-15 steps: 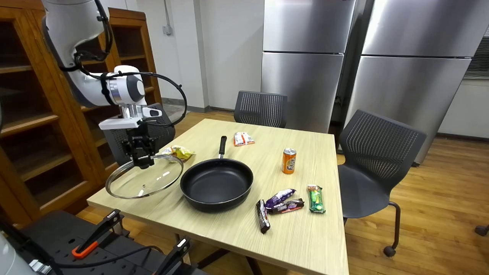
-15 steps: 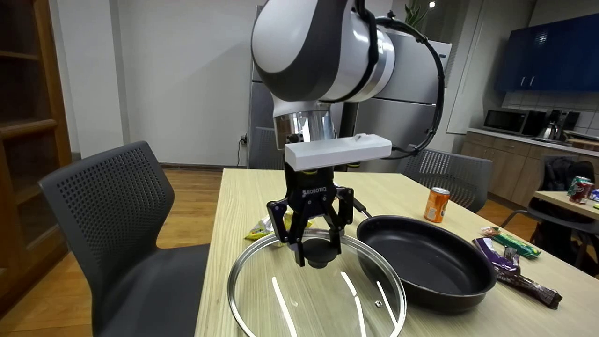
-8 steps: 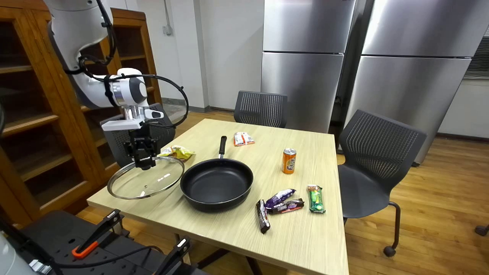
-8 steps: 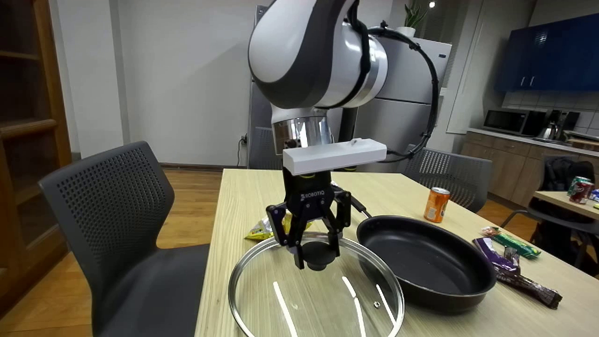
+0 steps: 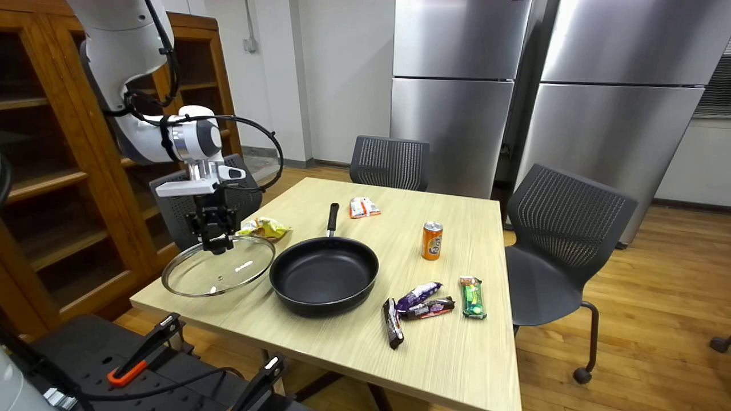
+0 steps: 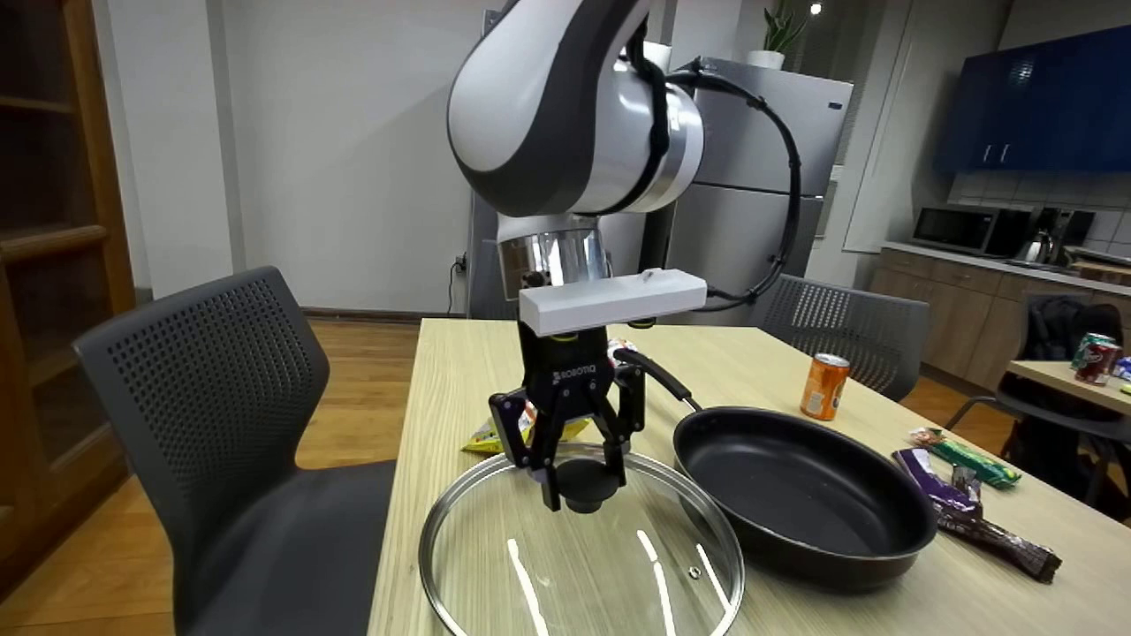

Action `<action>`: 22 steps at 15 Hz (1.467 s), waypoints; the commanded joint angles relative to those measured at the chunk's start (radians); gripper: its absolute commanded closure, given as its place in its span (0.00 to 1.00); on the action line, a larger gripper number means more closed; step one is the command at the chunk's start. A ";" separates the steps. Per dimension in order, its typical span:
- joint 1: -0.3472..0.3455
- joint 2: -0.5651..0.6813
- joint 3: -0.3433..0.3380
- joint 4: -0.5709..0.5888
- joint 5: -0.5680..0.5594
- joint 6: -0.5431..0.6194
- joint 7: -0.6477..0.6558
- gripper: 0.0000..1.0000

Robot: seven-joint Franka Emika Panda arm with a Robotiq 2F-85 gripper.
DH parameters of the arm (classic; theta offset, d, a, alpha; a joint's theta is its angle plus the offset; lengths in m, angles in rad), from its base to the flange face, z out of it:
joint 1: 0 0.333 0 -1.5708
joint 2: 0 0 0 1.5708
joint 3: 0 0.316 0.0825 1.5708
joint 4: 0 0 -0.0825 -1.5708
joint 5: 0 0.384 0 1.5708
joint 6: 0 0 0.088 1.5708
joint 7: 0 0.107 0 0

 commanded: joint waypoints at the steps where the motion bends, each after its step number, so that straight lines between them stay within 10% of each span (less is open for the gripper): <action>1: -0.010 0.022 0.015 0.077 -0.009 -0.081 -0.021 0.61; 22: -0.006 0.149 0.013 0.236 -0.005 -0.134 -0.026 0.61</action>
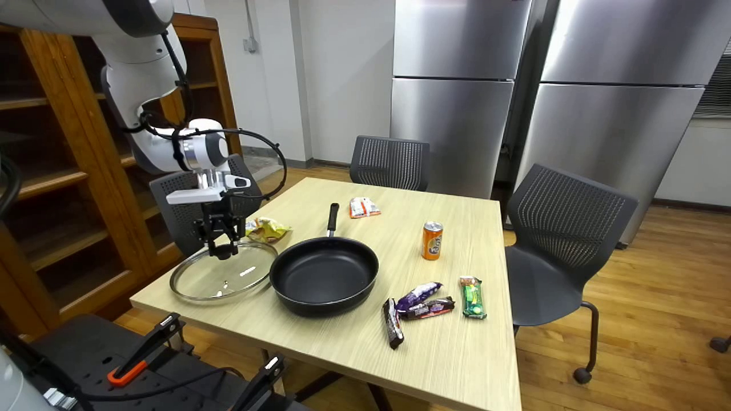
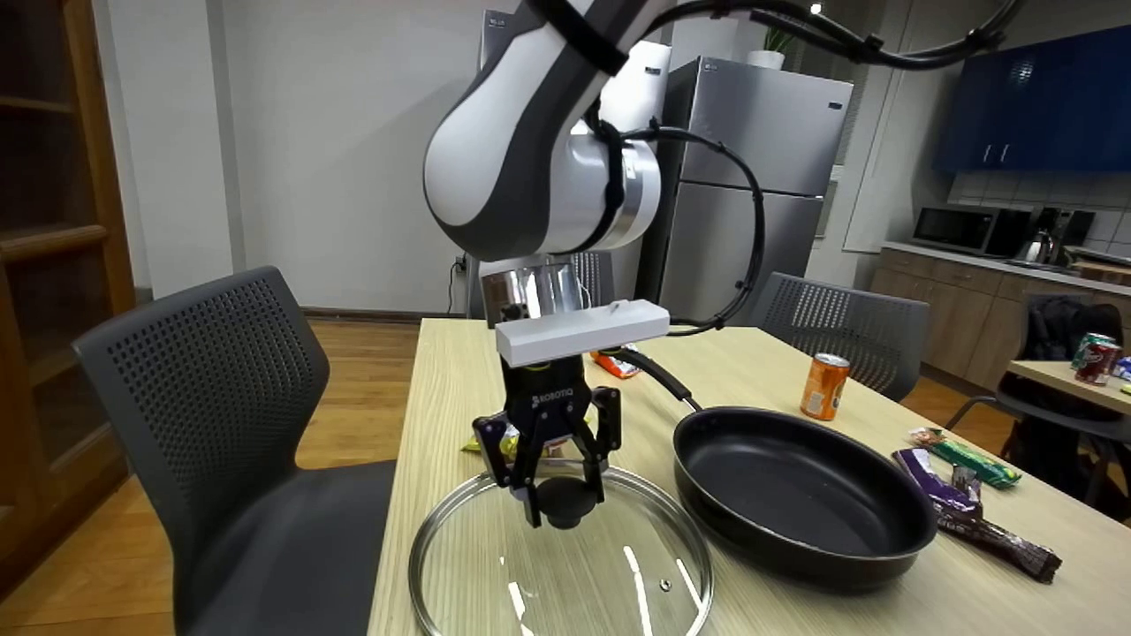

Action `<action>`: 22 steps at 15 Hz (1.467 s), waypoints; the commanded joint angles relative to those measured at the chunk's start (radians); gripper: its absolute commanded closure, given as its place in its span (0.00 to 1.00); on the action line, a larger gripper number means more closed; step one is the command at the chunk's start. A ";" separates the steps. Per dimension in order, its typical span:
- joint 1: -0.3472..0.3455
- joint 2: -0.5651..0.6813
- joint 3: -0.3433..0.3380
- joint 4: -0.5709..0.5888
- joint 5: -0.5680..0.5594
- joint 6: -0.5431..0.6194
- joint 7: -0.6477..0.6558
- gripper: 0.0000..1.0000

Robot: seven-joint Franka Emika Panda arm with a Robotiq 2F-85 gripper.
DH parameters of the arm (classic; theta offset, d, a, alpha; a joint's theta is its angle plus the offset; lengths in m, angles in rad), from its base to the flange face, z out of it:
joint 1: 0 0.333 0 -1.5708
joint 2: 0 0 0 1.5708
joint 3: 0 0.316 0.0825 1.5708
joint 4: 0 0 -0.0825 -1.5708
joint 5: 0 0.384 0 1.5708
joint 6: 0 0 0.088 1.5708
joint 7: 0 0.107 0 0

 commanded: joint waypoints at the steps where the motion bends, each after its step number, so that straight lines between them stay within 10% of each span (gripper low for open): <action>1: -0.007 0.002 0.012 0.048 -0.005 -0.063 -0.022 0.61; 4: -0.005 0.004 0.010 0.053 -0.008 -0.076 -0.021 0.61; 5: -0.005 0.003 0.010 0.052 -0.008 -0.079 -0.021 0.21; 8: -0.006 -0.004 0.011 0.051 -0.007 -0.086 -0.019 0.00; 22: -0.050 -0.198 0.006 -0.111 -0.006 -0.041 -0.028 0.00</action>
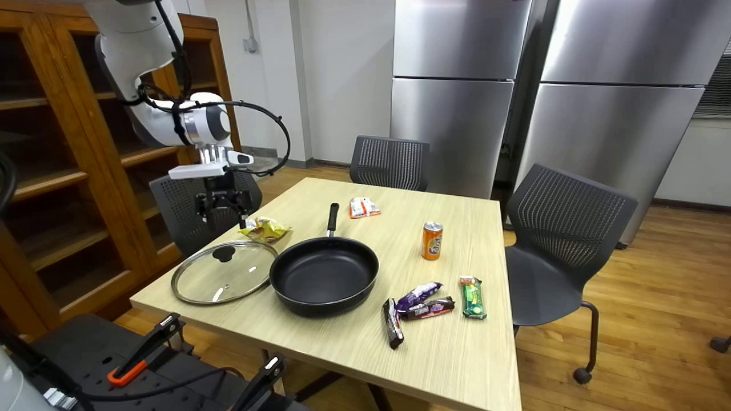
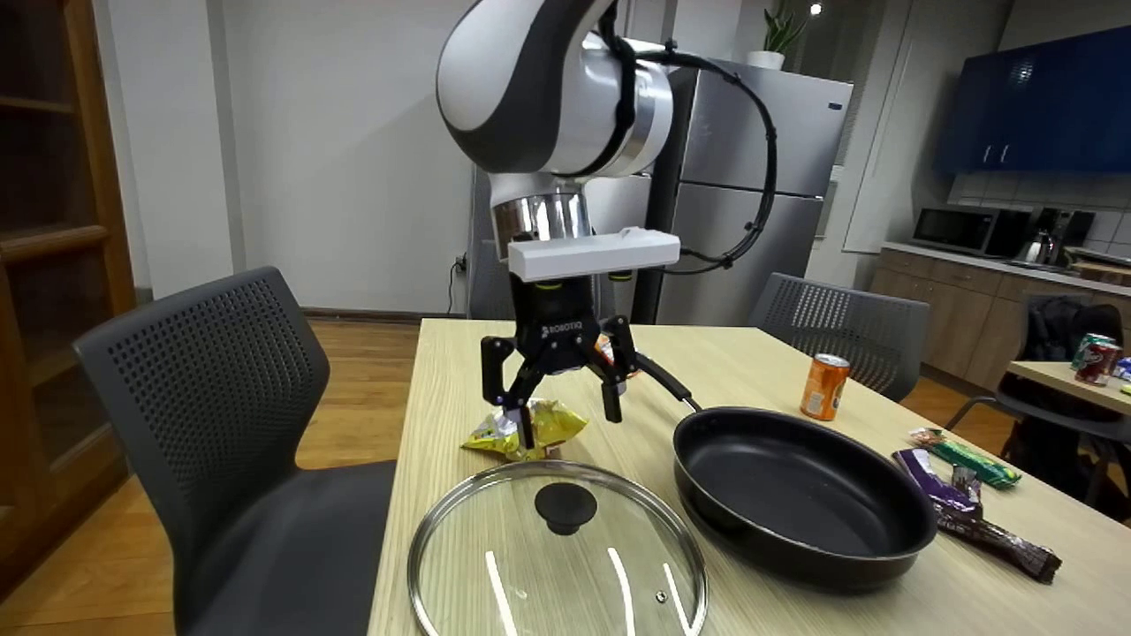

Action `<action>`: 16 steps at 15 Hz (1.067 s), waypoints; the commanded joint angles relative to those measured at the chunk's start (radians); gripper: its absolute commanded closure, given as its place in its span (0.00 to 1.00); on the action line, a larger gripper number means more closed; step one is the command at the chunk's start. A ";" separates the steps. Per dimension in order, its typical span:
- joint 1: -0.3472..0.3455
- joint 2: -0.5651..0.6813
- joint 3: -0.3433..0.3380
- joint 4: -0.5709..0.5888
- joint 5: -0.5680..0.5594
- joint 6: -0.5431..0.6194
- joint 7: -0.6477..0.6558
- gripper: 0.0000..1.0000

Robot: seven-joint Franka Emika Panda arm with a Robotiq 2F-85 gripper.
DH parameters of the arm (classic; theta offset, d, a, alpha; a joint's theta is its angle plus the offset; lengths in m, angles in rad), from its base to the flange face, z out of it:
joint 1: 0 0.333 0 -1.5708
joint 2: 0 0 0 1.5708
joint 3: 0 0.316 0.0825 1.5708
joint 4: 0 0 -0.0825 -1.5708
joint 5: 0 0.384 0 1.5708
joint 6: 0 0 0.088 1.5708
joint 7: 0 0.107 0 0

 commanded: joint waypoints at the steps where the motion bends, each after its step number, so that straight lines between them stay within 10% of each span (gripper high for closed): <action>1: -0.042 -0.115 0.008 -0.121 -0.003 0.035 -0.010 0.00; 16: -0.260 -0.318 -0.024 -0.403 0.086 0.252 -0.025 0.00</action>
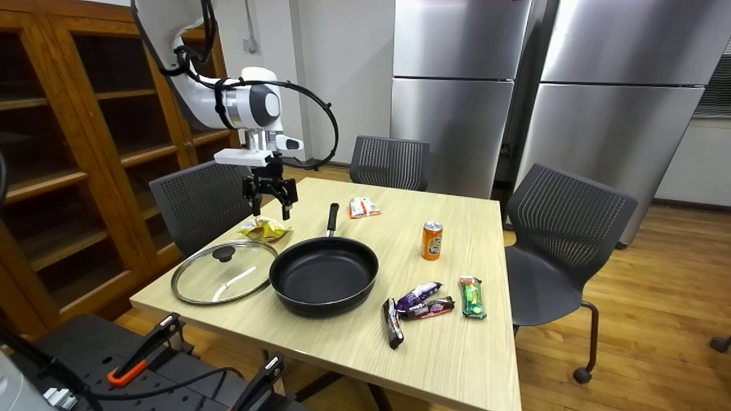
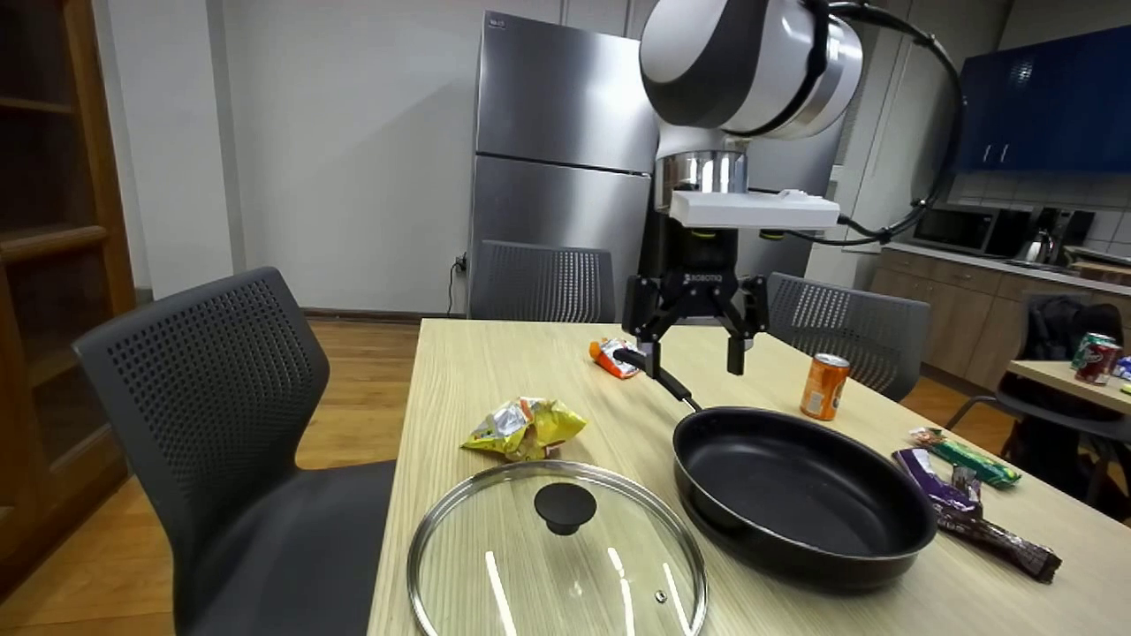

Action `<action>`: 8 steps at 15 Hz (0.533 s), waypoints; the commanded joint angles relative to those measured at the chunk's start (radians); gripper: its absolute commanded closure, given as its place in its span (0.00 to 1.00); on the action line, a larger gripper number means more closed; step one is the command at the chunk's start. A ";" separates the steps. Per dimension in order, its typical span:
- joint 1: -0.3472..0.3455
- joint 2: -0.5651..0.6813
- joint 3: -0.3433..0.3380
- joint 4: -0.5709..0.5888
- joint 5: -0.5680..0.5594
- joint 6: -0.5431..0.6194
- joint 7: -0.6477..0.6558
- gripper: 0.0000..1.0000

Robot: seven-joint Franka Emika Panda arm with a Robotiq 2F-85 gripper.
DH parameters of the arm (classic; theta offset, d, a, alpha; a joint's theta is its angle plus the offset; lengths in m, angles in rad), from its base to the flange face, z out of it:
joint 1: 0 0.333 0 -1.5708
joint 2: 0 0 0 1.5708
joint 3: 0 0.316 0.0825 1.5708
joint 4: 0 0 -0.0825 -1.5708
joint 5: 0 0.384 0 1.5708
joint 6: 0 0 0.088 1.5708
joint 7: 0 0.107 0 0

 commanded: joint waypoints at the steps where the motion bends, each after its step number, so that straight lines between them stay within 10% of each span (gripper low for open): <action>1: -0.052 -0.077 -0.007 -0.100 0.046 0.053 -0.025 0.00; 8: -0.144 -0.111 -0.027 -0.179 0.128 0.130 -0.054 0.00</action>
